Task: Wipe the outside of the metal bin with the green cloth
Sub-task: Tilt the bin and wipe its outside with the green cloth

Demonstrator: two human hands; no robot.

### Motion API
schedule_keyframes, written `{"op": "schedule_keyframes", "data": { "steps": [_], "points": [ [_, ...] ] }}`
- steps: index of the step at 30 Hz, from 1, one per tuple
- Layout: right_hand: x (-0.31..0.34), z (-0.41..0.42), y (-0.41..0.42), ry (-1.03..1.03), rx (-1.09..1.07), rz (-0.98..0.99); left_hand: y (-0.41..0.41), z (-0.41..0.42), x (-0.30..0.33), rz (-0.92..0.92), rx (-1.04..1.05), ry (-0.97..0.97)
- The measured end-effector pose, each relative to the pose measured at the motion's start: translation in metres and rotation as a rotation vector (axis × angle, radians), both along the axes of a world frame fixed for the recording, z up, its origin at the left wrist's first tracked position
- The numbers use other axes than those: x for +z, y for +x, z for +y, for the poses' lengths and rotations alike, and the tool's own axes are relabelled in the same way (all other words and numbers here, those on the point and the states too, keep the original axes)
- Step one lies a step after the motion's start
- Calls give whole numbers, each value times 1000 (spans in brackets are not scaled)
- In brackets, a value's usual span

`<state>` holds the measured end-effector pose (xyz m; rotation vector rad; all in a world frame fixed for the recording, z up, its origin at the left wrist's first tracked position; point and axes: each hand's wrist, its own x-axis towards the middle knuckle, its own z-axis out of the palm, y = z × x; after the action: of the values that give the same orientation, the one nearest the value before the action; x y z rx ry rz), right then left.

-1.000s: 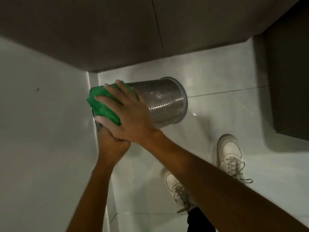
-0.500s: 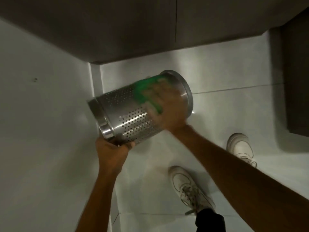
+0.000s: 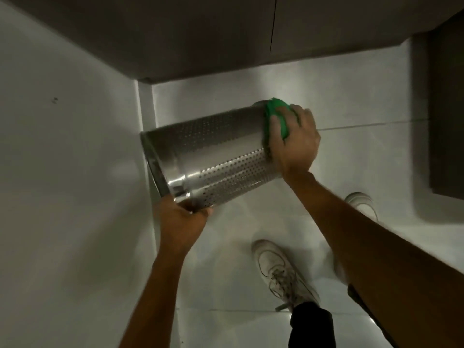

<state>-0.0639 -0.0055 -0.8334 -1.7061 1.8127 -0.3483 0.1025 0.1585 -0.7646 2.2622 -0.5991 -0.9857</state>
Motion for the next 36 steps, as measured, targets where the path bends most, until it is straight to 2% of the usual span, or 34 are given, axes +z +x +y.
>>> {"op": "schedule_keyframes", "data": {
  "steps": [1, 3, 5, 7, 8, 10, 12, 13, 15, 18, 20, 22, 24, 27, 28, 30, 32, 34, 36],
  "points": [
    [7, 3, 8, 27, -28, 16, -1, -5, 1, -7, 4, 6],
    [28, 19, 44, -140, 98, -77, -5, -14, -1, -55, -31, -21],
    [39, 44, 67, -368, 464, -265, -9, -13, -5, -82, -73, -67],
    [33, 54, 54, -500, 825, -337, -11, -2, -3, -124, -107, -44],
    [23, 45, 36, -498, 828, -316, -10, 5, -1, -143, -109, -4],
    [3, 23, -3, -294, 455, -203, 0, 15, 6, -46, -117, 57],
    [-2, 10, -24, -53, 120, -75, 10, 4, 20, 182, -129, 7],
    [2, 8, -21, -19, 84, -89, 11, -6, 23, 258, -155, -41],
    [23, 8, 5, -61, 167, -246, 2, -34, 24, 221, -205, -103],
    [57, 15, 53, -301, 390, -535, -15, -52, 28, 127, -214, -153],
    [69, 28, 62, -461, 607, -556, -21, -36, 24, 101, -195, -163],
    [55, 34, 40, -437, 743, -476, -21, -9, 17, 17, -201, -76],
    [25, 29, 7, -303, 578, -349, -8, 9, 11, 29, -118, 18],
    [3, 12, -19, -84, 102, -138, 10, 1, 16, 277, 71, -112],
    [4, 11, -12, -54, 32, -103, 12, -7, 16, 323, 144, -143],
    [17, 13, 18, -178, 172, -141, 8, -23, 10, 349, 249, -165],
    [36, 30, 52, -358, 458, -253, -8, -27, 5, 321, 278, -175],
    [47, 43, 60, -457, 729, -365, -23, -15, 3, 218, 128, -198],
    [36, 37, 34, -490, 826, -339, -31, 8, 1, 95, 6, -93]
  ]
}}
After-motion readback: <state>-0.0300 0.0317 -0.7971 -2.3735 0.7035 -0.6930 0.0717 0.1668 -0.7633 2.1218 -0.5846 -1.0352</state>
